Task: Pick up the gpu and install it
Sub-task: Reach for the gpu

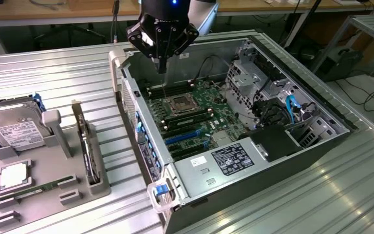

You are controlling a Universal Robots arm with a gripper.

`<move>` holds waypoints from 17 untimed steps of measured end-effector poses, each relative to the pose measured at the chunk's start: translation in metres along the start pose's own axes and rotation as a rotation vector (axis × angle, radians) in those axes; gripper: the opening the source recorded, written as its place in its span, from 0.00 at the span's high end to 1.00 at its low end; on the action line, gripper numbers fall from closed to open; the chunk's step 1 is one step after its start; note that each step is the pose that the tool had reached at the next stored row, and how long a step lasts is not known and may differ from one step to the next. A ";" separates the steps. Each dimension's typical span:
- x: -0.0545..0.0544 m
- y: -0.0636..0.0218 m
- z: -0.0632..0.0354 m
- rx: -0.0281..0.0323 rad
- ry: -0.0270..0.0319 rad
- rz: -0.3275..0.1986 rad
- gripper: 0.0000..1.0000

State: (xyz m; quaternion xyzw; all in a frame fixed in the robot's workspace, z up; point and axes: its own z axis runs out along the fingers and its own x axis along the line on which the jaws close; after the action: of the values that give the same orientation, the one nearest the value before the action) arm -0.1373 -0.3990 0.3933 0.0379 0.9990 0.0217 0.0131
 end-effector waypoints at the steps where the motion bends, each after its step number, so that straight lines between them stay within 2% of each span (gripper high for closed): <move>1: 0.000 0.0000 0.0000 0.0000 0.0000 0.000 0.89; 17: 0.005 -0.0004 -0.0001 0.0000 0.0000 0.000 0.89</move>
State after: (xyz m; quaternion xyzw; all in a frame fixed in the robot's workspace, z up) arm -0.1425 -0.3990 0.3932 0.0379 0.9990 0.0217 0.0131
